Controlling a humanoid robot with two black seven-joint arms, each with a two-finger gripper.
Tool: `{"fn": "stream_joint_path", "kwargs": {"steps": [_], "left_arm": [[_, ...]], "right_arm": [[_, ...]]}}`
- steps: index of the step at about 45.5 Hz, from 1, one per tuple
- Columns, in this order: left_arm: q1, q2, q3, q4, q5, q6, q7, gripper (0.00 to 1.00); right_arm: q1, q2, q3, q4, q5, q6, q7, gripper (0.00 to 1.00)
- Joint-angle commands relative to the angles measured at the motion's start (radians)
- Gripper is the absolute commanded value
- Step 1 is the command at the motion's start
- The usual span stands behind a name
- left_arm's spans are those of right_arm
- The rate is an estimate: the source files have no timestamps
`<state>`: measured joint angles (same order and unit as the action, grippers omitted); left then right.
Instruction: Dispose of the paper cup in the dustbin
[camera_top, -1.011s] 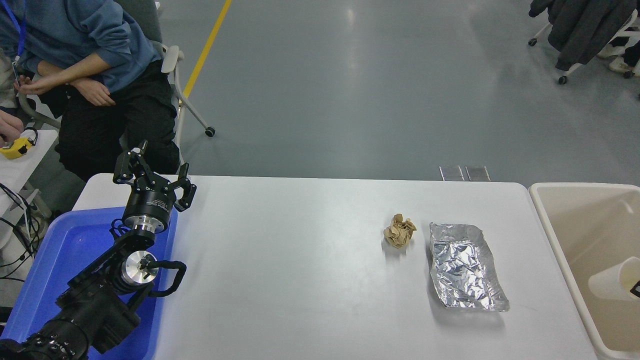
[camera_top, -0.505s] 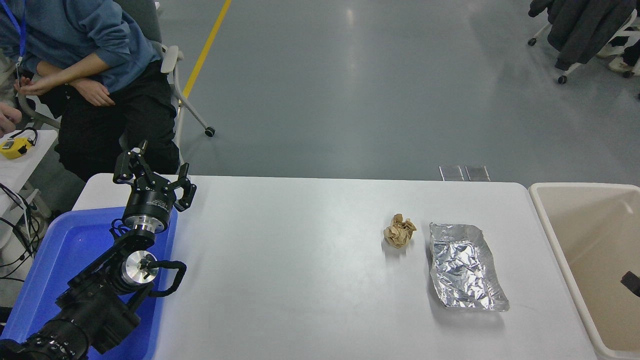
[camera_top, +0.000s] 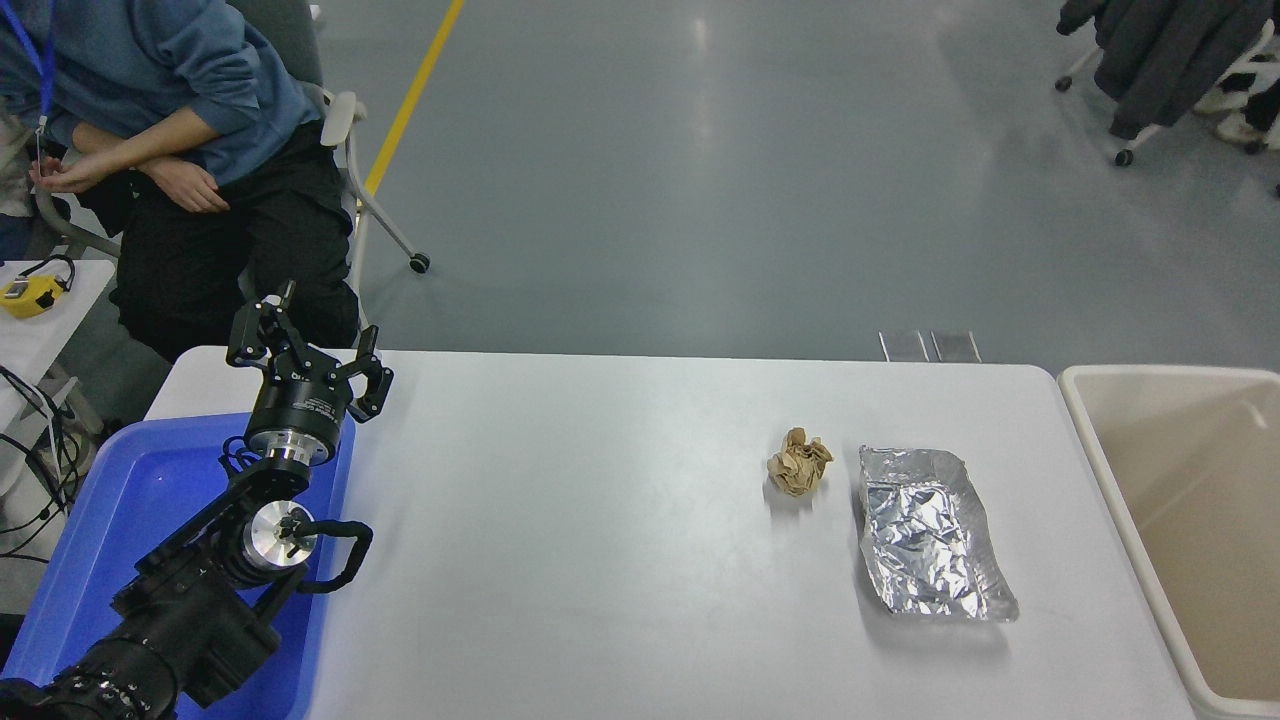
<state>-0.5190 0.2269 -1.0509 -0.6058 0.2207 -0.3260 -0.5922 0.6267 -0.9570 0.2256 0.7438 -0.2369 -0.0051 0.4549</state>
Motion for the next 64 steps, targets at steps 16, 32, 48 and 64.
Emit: {"fn": "stream_joint_path", "kwargs": {"steps": [16,32,48,64], "left_arm": [[-0.001,-0.001,0.0,0.0,0.0,0.001,0.0,1.0],[-0.001,-0.001,0.0,0.0,0.0,0.001,0.0,1.0],[-0.001,-0.001,0.0,0.0,0.0,0.001,0.0,1.0],[-0.001,0.0,0.0,0.0,0.0,0.001,0.0,1.0]], "right_arm": [[0.119,-0.181,0.046,0.737,0.03,0.086,0.001,0.99],[0.117,0.023,0.046,0.724,0.077,0.08,0.001,0.99],[0.145,0.267,0.067,0.53,0.384,0.068,-0.036,0.99],[0.148,0.415,0.141,0.368,0.574,0.066,-0.076,0.99]]}}
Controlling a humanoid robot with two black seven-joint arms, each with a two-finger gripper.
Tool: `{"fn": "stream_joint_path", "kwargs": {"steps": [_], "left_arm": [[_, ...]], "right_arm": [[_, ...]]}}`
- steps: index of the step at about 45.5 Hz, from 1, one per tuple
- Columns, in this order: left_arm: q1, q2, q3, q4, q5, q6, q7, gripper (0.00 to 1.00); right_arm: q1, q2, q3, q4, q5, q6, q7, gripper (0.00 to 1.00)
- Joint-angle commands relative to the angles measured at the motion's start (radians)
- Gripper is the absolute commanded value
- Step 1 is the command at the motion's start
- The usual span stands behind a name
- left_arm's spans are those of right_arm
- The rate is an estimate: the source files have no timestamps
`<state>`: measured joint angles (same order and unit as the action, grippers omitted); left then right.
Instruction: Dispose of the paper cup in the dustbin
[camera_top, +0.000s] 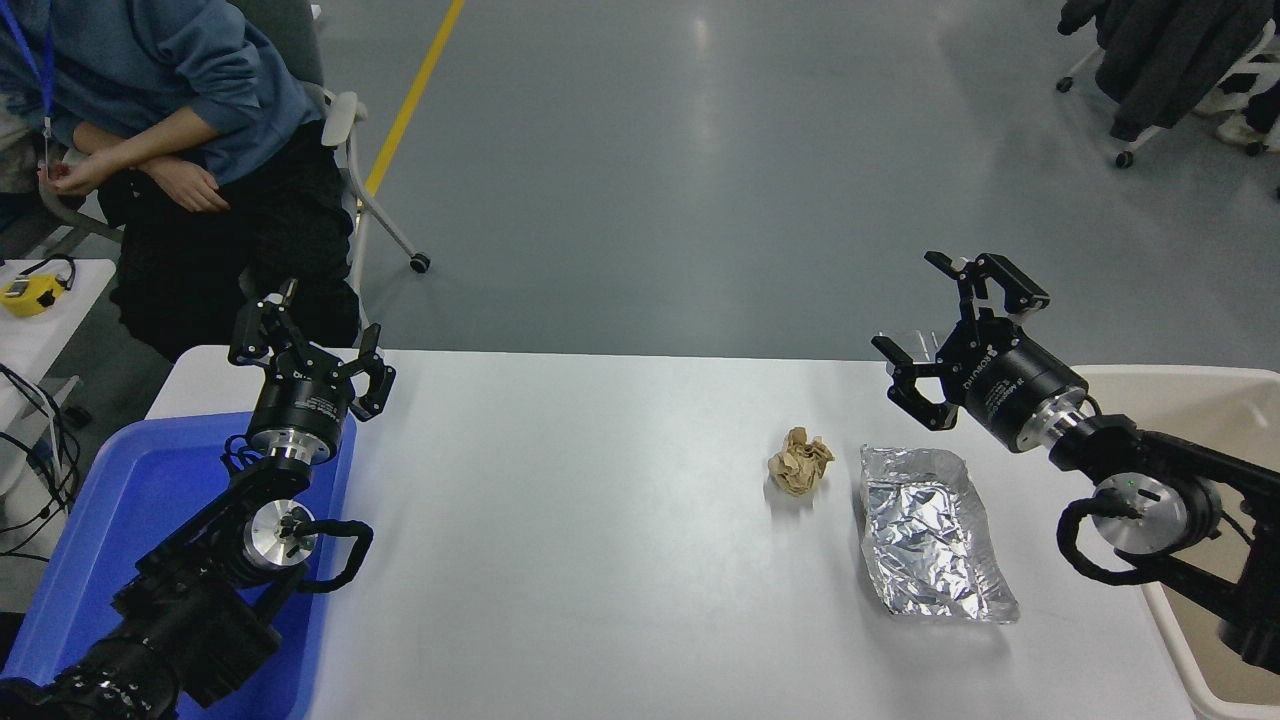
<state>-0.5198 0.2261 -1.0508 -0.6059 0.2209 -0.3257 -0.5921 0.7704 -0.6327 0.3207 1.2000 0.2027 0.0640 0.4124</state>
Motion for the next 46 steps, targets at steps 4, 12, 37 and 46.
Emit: {"fn": "stream_joint_path", "kwargs": {"steps": [4,12,37,46], "left_arm": [[0.0,-0.001,0.0,0.0,0.0,0.001,0.0,1.0],[0.0,-0.001,0.0,0.0,0.0,0.001,0.0,1.0],[0.001,-0.001,0.0,0.0,0.0,0.001,0.0,1.0],[0.0,-0.001,0.0,0.0,0.0,-0.001,0.0,1.0]], "right_arm": [[0.004,0.106,0.055,-0.099,0.142,-0.003,-0.053,0.99],[0.006,0.108,0.058,-0.111,0.145,0.0,-0.119,0.99],[0.059,0.136,0.032,-0.142,-0.062,0.0,-0.119,0.99],[0.07,0.136,-0.002,-0.217,-0.149,-0.001,-0.116,0.99]]}}
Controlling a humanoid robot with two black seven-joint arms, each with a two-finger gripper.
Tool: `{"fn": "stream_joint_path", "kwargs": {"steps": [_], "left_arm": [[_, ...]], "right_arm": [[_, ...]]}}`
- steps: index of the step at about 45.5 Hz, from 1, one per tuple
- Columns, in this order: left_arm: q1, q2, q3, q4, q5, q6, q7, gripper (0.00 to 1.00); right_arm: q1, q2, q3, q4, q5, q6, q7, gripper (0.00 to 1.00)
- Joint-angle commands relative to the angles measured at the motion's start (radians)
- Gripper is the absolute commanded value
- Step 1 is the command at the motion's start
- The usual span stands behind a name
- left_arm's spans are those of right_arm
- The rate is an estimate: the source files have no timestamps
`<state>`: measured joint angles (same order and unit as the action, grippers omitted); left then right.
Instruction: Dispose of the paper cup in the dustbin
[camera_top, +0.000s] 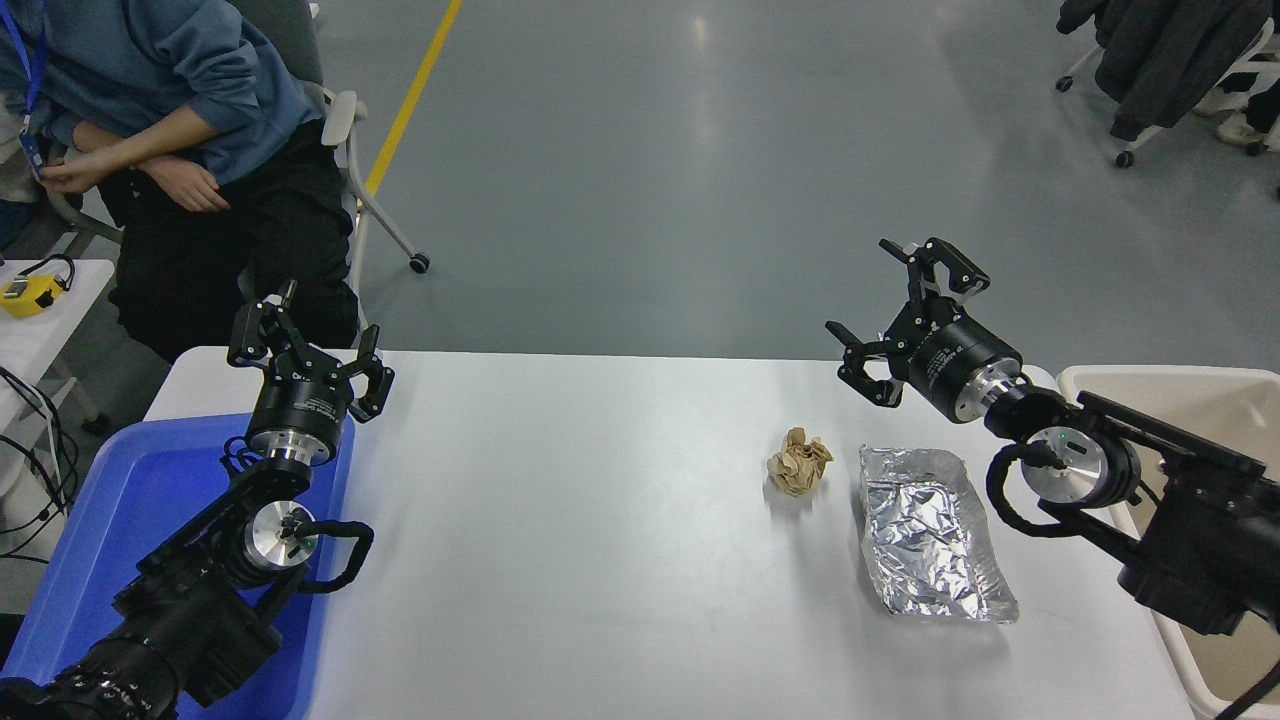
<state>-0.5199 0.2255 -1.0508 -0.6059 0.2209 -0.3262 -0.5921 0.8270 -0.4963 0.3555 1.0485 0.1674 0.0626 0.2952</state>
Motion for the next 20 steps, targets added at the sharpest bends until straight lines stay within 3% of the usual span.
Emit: {"fn": "stream_joint_path", "kwargs": {"steps": [1,11,20], "left_arm": [[0.0,0.0,0.0,0.0,0.0,0.001,0.0,1.0],[0.0,0.0,0.0,0.0,0.0,0.001,0.0,1.0],[0.0,0.0,0.0,0.0,0.0,-0.001,0.0,1.0]], "right_arm": [[0.017,0.002,-0.036,-0.099,-0.147,0.0,0.001,0.99],[0.024,0.048,-0.061,-0.24,-0.282,-0.001,0.011,0.99],[0.027,0.09,-0.066,-0.243,-0.332,0.003,0.027,0.99]]}}
